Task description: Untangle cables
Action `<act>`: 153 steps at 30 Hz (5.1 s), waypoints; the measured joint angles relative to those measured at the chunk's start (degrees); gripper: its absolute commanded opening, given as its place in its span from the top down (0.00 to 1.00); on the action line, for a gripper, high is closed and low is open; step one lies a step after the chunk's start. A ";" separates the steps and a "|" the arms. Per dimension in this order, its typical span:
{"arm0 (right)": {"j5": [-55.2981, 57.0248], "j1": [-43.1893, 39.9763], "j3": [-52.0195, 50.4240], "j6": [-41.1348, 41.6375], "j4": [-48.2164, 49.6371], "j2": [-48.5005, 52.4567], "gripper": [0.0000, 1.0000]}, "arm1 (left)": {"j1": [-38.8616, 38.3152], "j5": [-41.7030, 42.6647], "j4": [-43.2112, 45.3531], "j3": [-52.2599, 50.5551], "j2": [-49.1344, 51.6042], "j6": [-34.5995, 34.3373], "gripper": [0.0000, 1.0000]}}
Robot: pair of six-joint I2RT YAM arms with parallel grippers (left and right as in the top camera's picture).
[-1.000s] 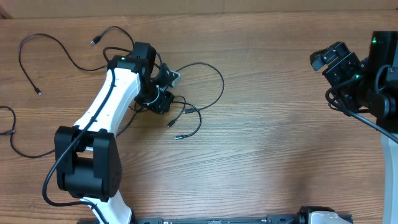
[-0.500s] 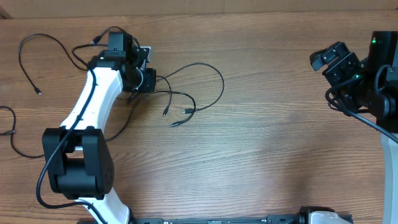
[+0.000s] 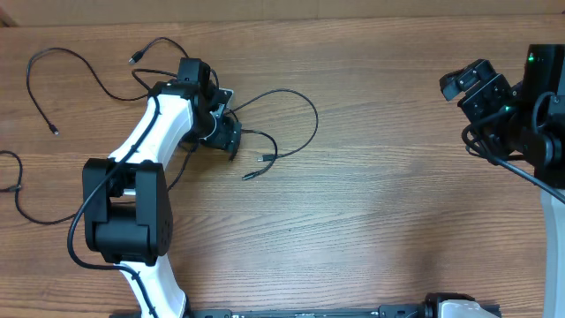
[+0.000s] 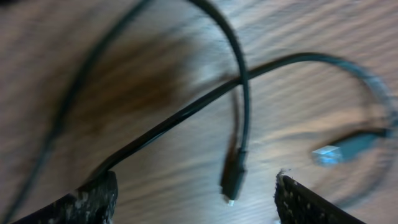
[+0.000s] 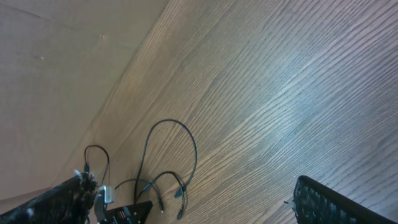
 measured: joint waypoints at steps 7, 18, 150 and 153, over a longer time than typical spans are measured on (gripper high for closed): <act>0.00 0.00 0.00 0.00 0.02 0.00 0.00 | 0.02 -5.77 2.86 -0.04 0.15 7.34 0.22; 0.00 0.00 0.00 0.00 0.00 0.00 0.00 | 0.04 -4.63 5.27 -0.04 0.48 13.60 0.19; -0.02 0.00 0.00 0.02 0.02 0.00 0.00 | 4.61 -3.39 -7.58 4.48 6.03 2.10 0.96; 0.00 0.00 0.00 0.04 0.04 0.00 0.00 | 4.61 -3.28 -12.35 10.54 6.03 -1.99 0.96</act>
